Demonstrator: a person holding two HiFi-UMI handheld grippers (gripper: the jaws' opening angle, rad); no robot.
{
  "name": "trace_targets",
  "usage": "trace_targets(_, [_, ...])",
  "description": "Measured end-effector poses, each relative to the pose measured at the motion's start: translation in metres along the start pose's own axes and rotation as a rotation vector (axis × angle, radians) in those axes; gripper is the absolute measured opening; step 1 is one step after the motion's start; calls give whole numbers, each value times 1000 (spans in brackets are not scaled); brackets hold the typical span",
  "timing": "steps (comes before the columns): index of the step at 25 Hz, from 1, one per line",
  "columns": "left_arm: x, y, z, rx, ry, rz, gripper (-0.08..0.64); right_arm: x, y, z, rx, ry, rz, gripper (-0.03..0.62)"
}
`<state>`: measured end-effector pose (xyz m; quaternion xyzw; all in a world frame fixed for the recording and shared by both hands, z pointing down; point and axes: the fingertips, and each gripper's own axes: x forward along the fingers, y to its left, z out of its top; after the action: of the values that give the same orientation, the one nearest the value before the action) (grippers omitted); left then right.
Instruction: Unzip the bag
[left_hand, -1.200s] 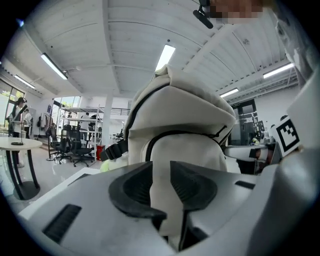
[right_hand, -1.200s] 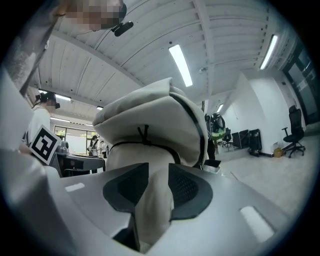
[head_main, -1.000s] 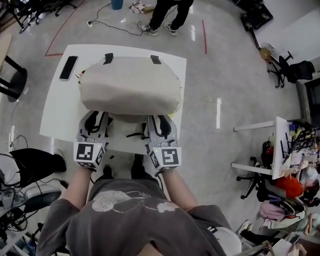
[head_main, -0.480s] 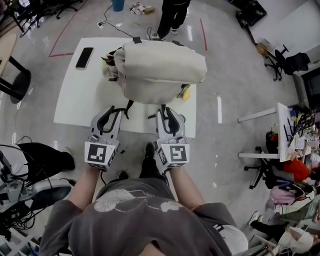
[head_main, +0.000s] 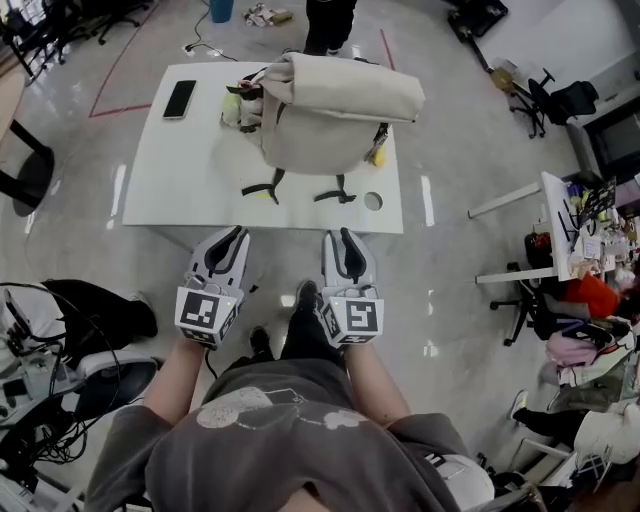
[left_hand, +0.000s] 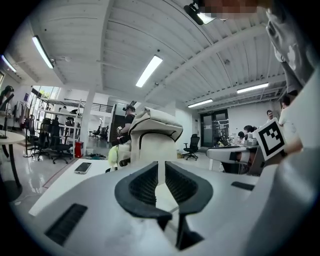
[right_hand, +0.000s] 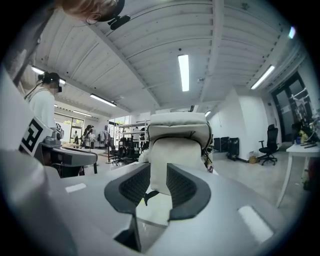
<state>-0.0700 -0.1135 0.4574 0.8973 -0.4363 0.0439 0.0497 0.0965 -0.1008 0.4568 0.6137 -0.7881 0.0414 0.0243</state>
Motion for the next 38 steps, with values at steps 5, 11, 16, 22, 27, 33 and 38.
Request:
trace_targets(5, [-15, -4, -19, -45, 2, -40, 51, -15, 0, -12, -8, 18, -52, 94])
trace_targets(11, [-25, -26, -13, -40, -13, -28, 49, -37, -6, -7, 7, 2, -56, 82])
trace_targets(16, [-32, -40, -16, -42, -20, -10, 49, -52, -6, -16, 6, 13, -29, 67])
trace_targets(22, [-57, -82, -17, -59, -11, 26, 41, -105, -17, -10, 25, -1, -20, 28])
trace_targets(27, [-80, -116, -5, -68, -41, 48, 19, -140, -20, -7, 26, 9, -8, 0])
trace_targets(33, [-106, -146, 6, -44, -59, 66, 6, -173, -13, -3, 21, 10, 25, 0])
trace_targets(38, [-130, -162, 5, -37, -51, 85, 6, -197, -5, -3, 13, 15, 44, 0])
